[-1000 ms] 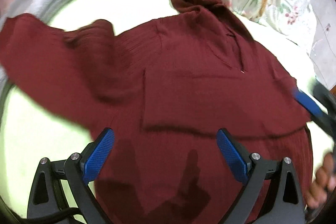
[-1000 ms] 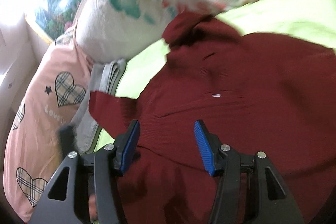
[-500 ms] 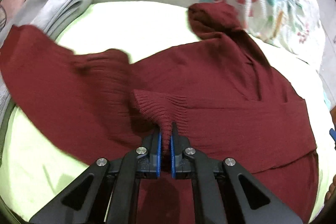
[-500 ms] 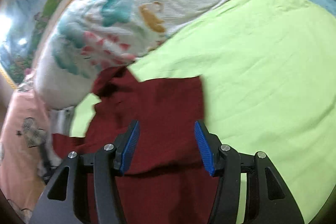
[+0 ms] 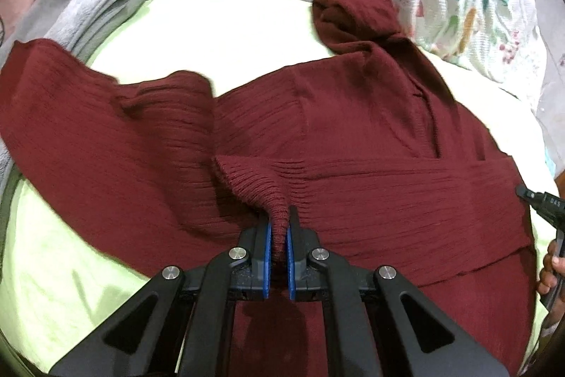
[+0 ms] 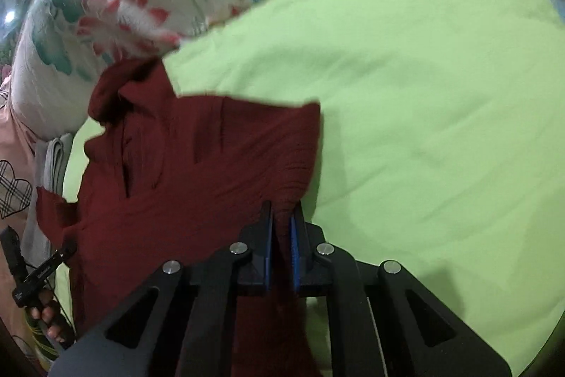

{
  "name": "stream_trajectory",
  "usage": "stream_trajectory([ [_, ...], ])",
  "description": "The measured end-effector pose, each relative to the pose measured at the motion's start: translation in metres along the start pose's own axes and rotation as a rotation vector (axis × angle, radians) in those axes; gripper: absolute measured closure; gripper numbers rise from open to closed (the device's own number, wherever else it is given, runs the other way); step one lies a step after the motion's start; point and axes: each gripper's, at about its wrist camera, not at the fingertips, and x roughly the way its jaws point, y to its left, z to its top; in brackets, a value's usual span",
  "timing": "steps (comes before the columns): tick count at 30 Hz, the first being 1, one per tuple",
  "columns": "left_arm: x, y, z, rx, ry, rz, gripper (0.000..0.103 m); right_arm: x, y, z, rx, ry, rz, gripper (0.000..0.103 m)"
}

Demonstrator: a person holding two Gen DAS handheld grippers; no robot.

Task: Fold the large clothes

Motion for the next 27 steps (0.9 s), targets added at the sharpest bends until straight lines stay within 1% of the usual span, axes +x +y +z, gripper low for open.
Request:
stream_trajectory([
  [2, 0.003, -0.005, 0.000, 0.005, 0.006, -0.012, 0.097, -0.004, -0.005, 0.002, -0.006, -0.015, -0.032, 0.096],
  [5, 0.010, -0.008, -0.003, 0.016, 0.013, 0.015, 0.097, 0.000, -0.016, 0.001, 0.015, 0.011, -0.092, 0.097],
  [6, 0.011, -0.006, -0.004, 0.007, 0.020, 0.013, 0.097, -0.003, -0.019, -0.001, 0.034, 0.006, -0.119, 0.096],
  [7, 0.011, -0.003, -0.005, 0.000, 0.023, 0.008, 0.096, -0.012, -0.019, -0.003, 0.049, -0.016, -0.129, 0.095],
  [8, 0.011, -0.001, -0.006, -0.007, 0.024, 0.000, 0.096, -0.019, -0.017, -0.006, 0.053, -0.036, -0.112, 0.094],
  [9, 0.010, 0.001, -0.007, -0.012, 0.024, -0.003, 0.095, -0.028, -0.010, -0.011, 0.044, -0.061, -0.059, 0.093],
  [10, 0.009, 0.002, -0.007, -0.015, 0.024, -0.003, 0.093, -0.033, 0.004, -0.018, 0.007, -0.058, 0.001, 0.093],
  [11, 0.009, 0.002, -0.008, -0.019, 0.025, 0.000, 0.091, -0.030, 0.015, -0.025, -0.029, -0.035, 0.051, 0.086],
  [12, 0.008, 0.003, -0.009, -0.022, 0.026, 0.002, 0.089, -0.025, 0.024, -0.031, -0.050, 0.001, 0.085, 0.075],
  [13, 0.006, 0.004, -0.010, -0.026, 0.025, 0.004, 0.085, -0.015, 0.029, -0.039, -0.062, 0.051, 0.098, 0.070],
  [14, 0.001, 0.006, -0.013, -0.031, 0.021, 0.006, 0.084, -0.006, 0.029, -0.045, -0.066, 0.079, 0.064, 0.068],
  [15, -0.004, 0.011, -0.017, -0.039, 0.018, 0.008, 0.081, -0.002, 0.027, -0.050, -0.067, 0.087, 0.022, 0.071],
  [17, -0.016, 0.024, -0.023, -0.054, 0.008, 0.015, 0.080, -0.006, 0.019, -0.054, -0.032, 0.058, 0.028, 0.072],
  [18, -0.021, 0.030, -0.025, -0.060, 0.002, 0.022, 0.080, -0.013, 0.019, -0.055, -0.013, 0.048, 0.019, 0.069],
  [19, -0.028, 0.040, -0.026, -0.071, -0.008, 0.036, 0.079, -0.021, 0.021, -0.056, -0.012, 0.030, 0.016, 0.069],
  [20, -0.036, 0.053, -0.027, -0.091, -0.021, 0.055, 0.078, -0.032, 0.025, -0.058, -0.020, 0.004, 0.039, 0.069],
  [22, -0.048, 0.079, -0.025, -0.137, -0.041, 0.081, 0.069, -0.047, 0.036, -0.064, -0.047, -0.020, 0.084, 0.068],
  [23, -0.054, 0.091, -0.023, -0.156, -0.052, 0.105, 0.067, -0.055, 0.042, -0.067, -0.062, -0.026, 0.099, 0.066],
  [24, -0.061, 0.106, -0.019, -0.173, -0.071, 0.148, 0.064, -0.059, 0.047, -0.070, -0.074, -0.031, 0.108, 0.065],
  [27, -0.075, 0.139, -0.004, -0.211, -0.107, 0.202, 0.060, -0.066, 0.063, -0.082, -0.100, -0.025, 0.145, 0.064],
])
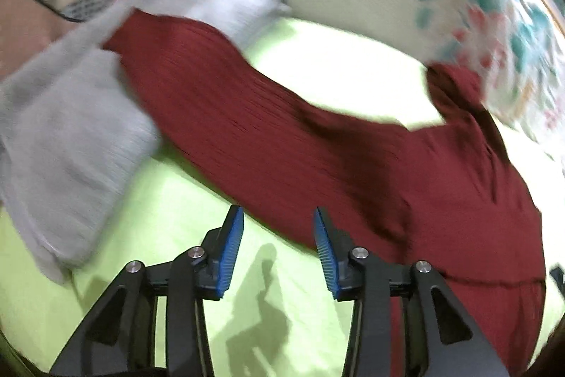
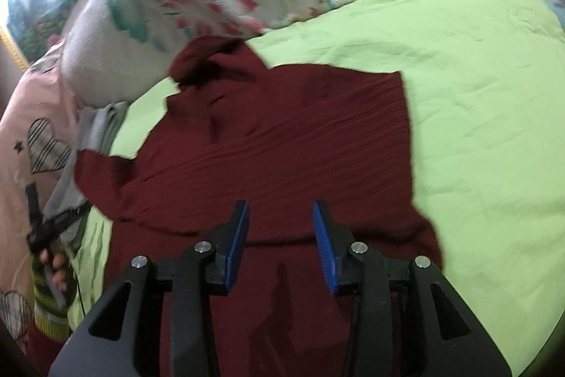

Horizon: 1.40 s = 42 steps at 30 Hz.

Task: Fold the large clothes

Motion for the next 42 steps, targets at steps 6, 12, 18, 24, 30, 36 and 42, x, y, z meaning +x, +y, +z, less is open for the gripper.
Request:
stream_trajectory([
  [6, 0.011, 0.079, 0.062, -0.179, -0.065, 0.096, 0.039, 0.012, 0.022, -0.018, -0.032, 0.058, 0.043, 0.063],
  [12, 0.062, 0.131, 0.104, -0.352, -0.011, 0.016, 0.037, 0.013, 0.030, -0.030, -0.057, 0.085, 0.036, 0.063],
  [18, 0.085, 0.149, 0.124, -0.429, -0.061, -0.013, 0.060, 0.015, 0.023, -0.039, -0.044, 0.115, 0.011, 0.063],
  [24, 0.064, 0.122, 0.129, -0.340, -0.133, -0.047, 0.099, 0.013, 0.024, -0.049, -0.045, 0.119, 0.018, 0.063],
  [30, 0.003, 0.038, 0.099, -0.153, -0.236, -0.098, 0.099, 0.009, 0.022, -0.053, -0.017, 0.105, 0.046, 0.063],
  [36, -0.045, -0.068, 0.055, 0.036, -0.272, -0.247, 0.099, -0.010, 0.013, -0.053, 0.001, 0.055, 0.049, 0.063],
  [42, -0.039, -0.206, -0.003, 0.298, -0.208, -0.354, 0.099, -0.032, -0.013, -0.050, 0.065, 0.000, 0.019, 0.063],
])
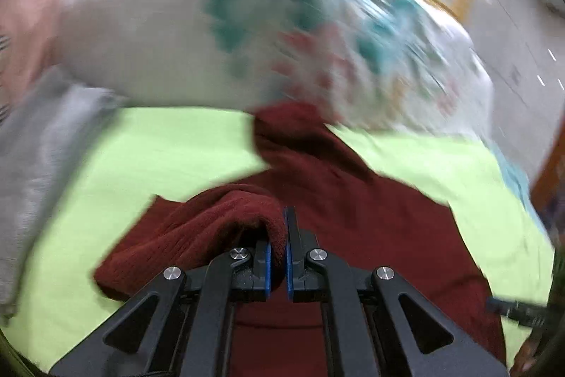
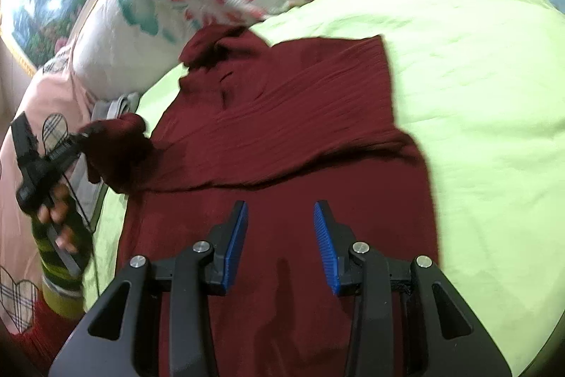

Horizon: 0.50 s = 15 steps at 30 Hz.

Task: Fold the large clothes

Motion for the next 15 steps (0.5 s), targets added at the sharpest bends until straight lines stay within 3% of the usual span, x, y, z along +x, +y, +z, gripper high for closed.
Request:
stream_trajectory([
  [5, 0.056, -0.093, -0.040, 0.144, 0.138, -0.022, 0.099, -0.014, -0.020, 0.004, 0.046, -0.036, -0.020, 0.063],
  [9, 0.093, -0.126, -0.067, 0.201, 0.235, -0.023, 0.095, -0.018, -0.028, 0.007, 0.072, -0.051, -0.028, 0.063],
  [12, 0.105, -0.131, -0.081, 0.213, 0.294, -0.027, 0.084, -0.017, -0.028, 0.011, 0.079, -0.065, -0.031, 0.063],
  [15, 0.089, -0.119, -0.087, 0.183, 0.303, -0.066, 0.062, -0.014, -0.021, 0.018, 0.064, -0.072, -0.018, 0.057],
])
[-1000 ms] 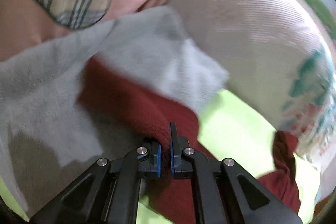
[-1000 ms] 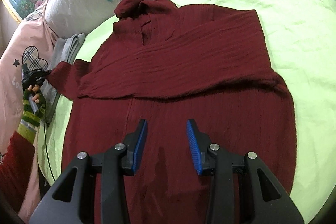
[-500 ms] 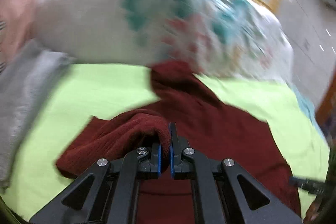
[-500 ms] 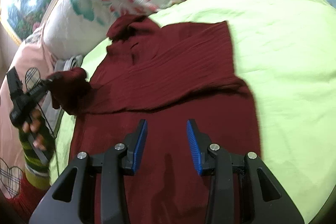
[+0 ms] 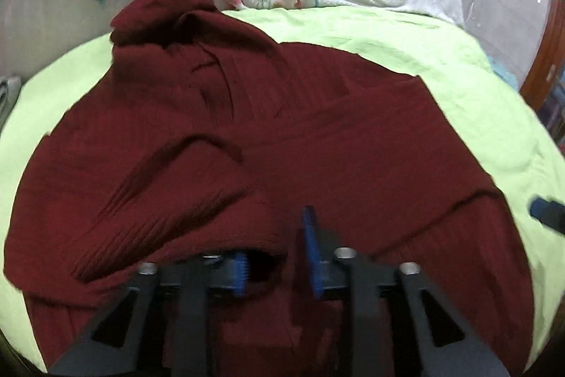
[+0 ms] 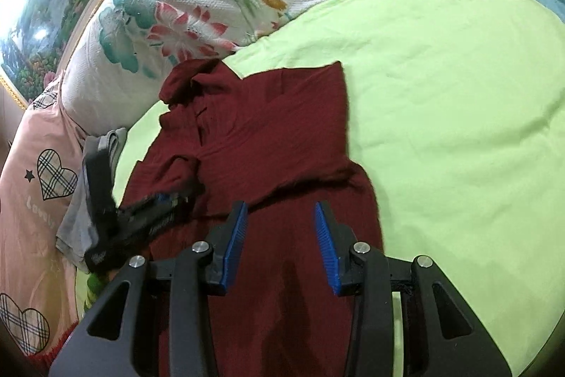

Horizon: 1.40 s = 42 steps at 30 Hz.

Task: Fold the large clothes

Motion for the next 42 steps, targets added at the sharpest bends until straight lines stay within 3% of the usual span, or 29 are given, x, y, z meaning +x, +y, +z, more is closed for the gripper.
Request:
stream_trajectory([
  [3, -0.032, 0.016, -0.024, -0.011, -0.024, 0.000, 0.054, 0.009, 0.019, 0.004, -0.059, 0.006, 0.021, 0.047],
  [9, -0.087, 0.069, -0.065, -0.054, -0.074, 0.106, 0.048, 0.047, 0.079, 0.001, -0.268, 0.076, 0.076, 0.045],
  [13, -0.082, 0.136, -0.072, -0.183, -0.036, 0.251, 0.047, 0.075, 0.125, -0.008, -0.465, 0.106, 0.093, 0.044],
  [16, -0.078, 0.179, -0.084, -0.283, 0.009, 0.319, 0.049, 0.095, 0.164, -0.024, -0.683, 0.104, 0.100, 0.043],
  [22, -0.067, 0.213, -0.089, -0.394, 0.014, 0.296, 0.048, 0.121, 0.213, -0.060, -1.057, 0.048, 0.025, 0.032],
  [27, -0.059, 0.215, -0.081, -0.397, 0.010, 0.305, 0.048, 0.160, 0.221, -0.071, -1.189, 0.072, -0.103, 0.037],
  [28, -0.059, 0.214, -0.081, -0.396, 0.009, 0.307, 0.048, 0.164, 0.221, -0.069, -1.181, 0.073, -0.115, 0.044],
  [29, -0.057, 0.214, -0.079, -0.394, 0.010, 0.310, 0.048, 0.169, 0.217, -0.063, -1.146, 0.082, -0.119, 0.071],
  [30, -0.056, 0.214, -0.078, -0.393, 0.011, 0.315, 0.048, 0.169, 0.213, -0.056, -1.096, 0.084, -0.120, 0.088],
  [34, -0.054, 0.212, -0.076, -0.390, 0.014, 0.328, 0.051, 0.139, 0.176, -0.003, -0.712, 0.045, -0.008, 0.096],
  [38, -0.053, 0.208, -0.074, -0.377, 0.017, 0.347, 0.055, 0.111, 0.093, 0.041, -0.215, 0.037, 0.074, 0.097],
  [42, -0.052, 0.207, -0.074, -0.371, 0.022, 0.361, 0.057, 0.109, 0.046, 0.039, -0.056, 0.075, 0.018, 0.092],
])
